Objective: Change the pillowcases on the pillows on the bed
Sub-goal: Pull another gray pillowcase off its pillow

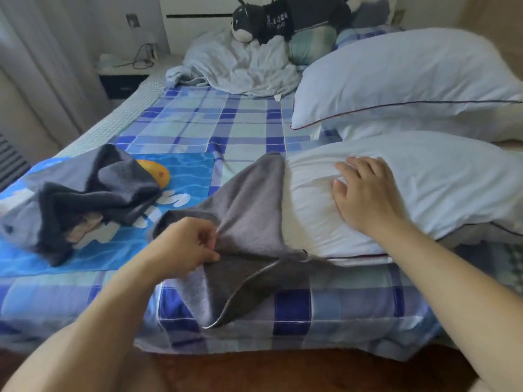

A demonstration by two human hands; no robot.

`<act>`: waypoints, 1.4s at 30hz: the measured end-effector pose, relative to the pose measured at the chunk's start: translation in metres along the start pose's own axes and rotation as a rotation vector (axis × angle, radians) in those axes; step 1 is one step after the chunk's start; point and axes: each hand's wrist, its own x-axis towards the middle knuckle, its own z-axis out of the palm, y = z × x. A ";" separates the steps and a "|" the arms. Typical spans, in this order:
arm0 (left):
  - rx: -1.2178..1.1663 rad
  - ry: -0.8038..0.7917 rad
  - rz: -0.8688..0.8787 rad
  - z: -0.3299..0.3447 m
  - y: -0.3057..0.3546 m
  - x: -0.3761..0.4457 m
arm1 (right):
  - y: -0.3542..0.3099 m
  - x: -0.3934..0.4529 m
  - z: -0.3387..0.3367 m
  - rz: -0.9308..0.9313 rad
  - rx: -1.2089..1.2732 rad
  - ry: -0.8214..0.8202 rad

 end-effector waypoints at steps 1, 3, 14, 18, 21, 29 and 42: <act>0.117 0.060 -0.064 -0.014 -0.016 0.004 | -0.001 0.006 -0.001 0.022 0.024 0.002; 0.354 0.060 -0.240 -0.030 -0.038 0.010 | -0.007 0.016 -0.002 0.049 0.032 -0.017; 0.332 0.139 0.552 0.032 0.043 -0.009 | -0.049 -0.049 -0.029 -0.577 -0.030 -0.178; 0.658 -0.216 0.160 0.019 0.022 0.005 | -0.010 -0.028 -0.022 -0.368 -0.152 -0.014; 0.818 -0.444 0.130 0.028 0.022 0.007 | 0.021 0.023 -0.049 -0.187 -0.116 0.061; 0.302 -0.307 0.186 0.015 0.021 0.020 | 0.000 0.131 -0.168 -0.078 0.126 0.643; -1.107 0.145 0.040 -0.159 -0.019 0.080 | -0.141 0.088 -0.127 -0.498 0.364 -0.278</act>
